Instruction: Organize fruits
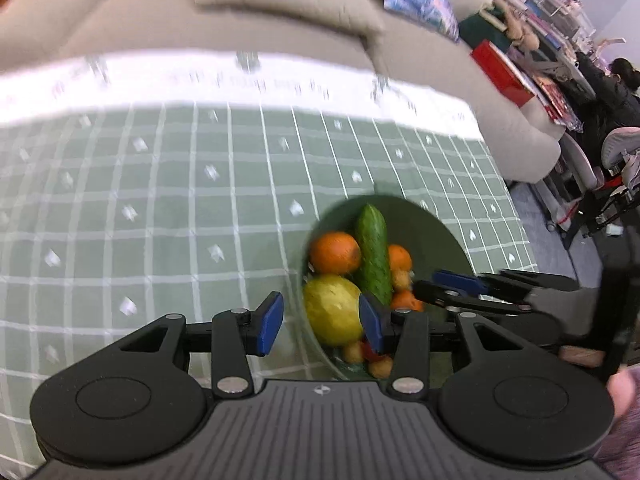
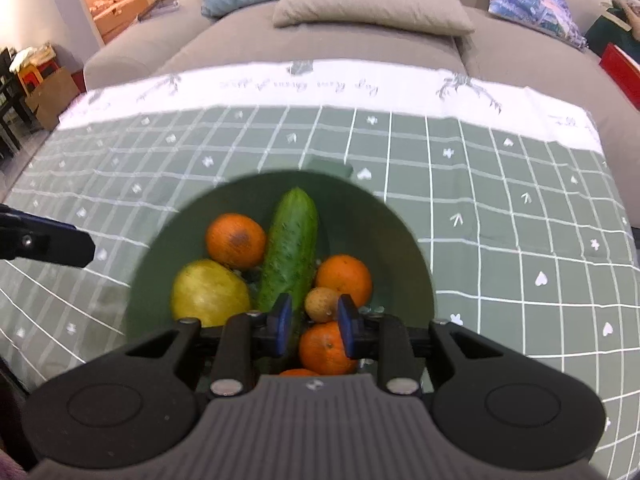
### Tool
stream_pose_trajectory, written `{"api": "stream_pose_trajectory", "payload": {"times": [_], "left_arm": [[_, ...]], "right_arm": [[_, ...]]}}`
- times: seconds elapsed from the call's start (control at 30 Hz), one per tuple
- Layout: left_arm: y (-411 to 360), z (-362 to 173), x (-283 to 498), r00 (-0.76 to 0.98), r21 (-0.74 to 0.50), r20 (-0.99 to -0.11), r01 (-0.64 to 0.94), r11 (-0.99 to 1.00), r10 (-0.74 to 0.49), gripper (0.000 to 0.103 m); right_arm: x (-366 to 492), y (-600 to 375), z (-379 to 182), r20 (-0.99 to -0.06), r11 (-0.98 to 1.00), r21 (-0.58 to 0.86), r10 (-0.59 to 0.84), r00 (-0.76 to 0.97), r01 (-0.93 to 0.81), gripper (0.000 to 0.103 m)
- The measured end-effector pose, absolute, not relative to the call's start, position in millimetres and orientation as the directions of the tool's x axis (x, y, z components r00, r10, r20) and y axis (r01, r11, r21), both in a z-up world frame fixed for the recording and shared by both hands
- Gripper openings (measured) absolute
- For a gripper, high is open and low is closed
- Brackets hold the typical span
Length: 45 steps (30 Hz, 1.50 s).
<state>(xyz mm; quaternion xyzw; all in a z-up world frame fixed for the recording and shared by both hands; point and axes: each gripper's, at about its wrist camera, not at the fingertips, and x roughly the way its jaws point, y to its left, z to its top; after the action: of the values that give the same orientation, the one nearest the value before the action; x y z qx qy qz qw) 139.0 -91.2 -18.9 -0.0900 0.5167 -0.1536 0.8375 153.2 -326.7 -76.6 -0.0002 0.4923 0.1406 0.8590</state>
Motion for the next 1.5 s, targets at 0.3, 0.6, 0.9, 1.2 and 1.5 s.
{"api": "stream_pose_trajectory", "payload": {"times": [0.3,0.6,0.9,1.2,1.5], "left_arm": [[-60,33,91,0.682,-0.033,-0.719,0.162,0.986,-0.136,0.066],[-45,37,31,0.788,0.141,-0.615,0.119,0.983,-0.007,0.086],[-27,17,4,0.757,0.103,-0.653,0.060,0.993,0.022,0.086],[-16,-7,-16,0.707,0.092,-0.705,0.014,0.996,0.055,0.086],[-18,-26,-23,0.661,0.120,-0.747,0.026,0.992,0.073,0.086]], "right_arm": [[119,-302,10,-0.773,0.966,0.154,0.250,0.583,-0.209,0.058],[46,-251,33,-0.720,0.971,0.067,0.206,0.663,-0.230,0.072],[2,-222,8,-0.749,0.978,0.053,0.173,0.639,-0.202,0.075],[-14,-204,4,-0.736,0.975,0.025,0.168,0.656,-0.221,0.083],[-13,-195,-15,-0.776,0.973,0.006,0.151,0.612,-0.233,0.084]]}}
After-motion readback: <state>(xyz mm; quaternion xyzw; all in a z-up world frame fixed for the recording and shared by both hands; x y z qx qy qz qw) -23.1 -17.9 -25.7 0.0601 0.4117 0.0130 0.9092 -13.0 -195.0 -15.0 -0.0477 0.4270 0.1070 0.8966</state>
